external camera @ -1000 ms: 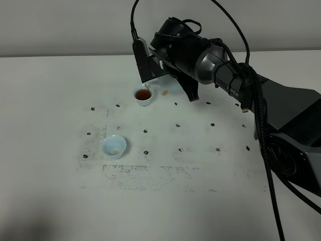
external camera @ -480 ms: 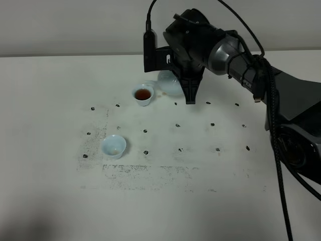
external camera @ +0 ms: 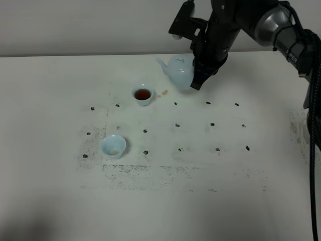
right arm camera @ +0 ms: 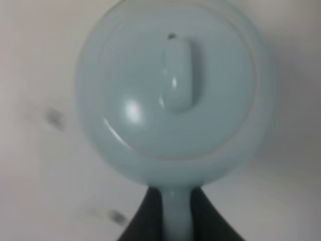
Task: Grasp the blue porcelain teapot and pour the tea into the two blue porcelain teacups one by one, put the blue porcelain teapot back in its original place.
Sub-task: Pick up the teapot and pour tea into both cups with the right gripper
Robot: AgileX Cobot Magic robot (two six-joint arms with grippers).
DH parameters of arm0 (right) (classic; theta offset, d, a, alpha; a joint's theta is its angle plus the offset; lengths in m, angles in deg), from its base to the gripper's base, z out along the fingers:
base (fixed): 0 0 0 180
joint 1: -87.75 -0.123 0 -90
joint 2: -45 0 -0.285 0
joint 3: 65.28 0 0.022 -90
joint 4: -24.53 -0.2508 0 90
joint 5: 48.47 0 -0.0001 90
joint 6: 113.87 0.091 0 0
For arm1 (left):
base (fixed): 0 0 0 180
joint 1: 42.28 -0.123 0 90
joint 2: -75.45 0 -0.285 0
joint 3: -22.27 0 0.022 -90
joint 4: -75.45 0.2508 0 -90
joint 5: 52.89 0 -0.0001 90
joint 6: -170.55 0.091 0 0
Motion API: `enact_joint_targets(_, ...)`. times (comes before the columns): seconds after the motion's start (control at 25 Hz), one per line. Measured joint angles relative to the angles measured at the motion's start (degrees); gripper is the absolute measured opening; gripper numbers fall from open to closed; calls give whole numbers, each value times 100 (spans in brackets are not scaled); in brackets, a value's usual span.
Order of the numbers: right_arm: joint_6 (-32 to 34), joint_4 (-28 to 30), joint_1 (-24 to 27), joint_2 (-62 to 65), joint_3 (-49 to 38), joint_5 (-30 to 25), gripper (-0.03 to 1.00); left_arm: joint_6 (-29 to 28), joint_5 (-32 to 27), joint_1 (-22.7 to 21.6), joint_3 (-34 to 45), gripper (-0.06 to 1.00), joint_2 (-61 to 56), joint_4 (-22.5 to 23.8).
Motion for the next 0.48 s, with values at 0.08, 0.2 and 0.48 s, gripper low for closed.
enact_joint_targets(0.08, 32, -524, 90, -21, 0, -2, 4, 0, 0, 0, 0, 68, 0, 0)
enact_joint_targets(0.2, 39, -845, 100, -124, 0, 5, 4, 0, 0, 0, 0, 68, 0, 0)
enact_joint_targets(0.48, 64, -925, 201, -482, 0, 0, 4, 0, 0, 0, 0, 68, 0, 0)
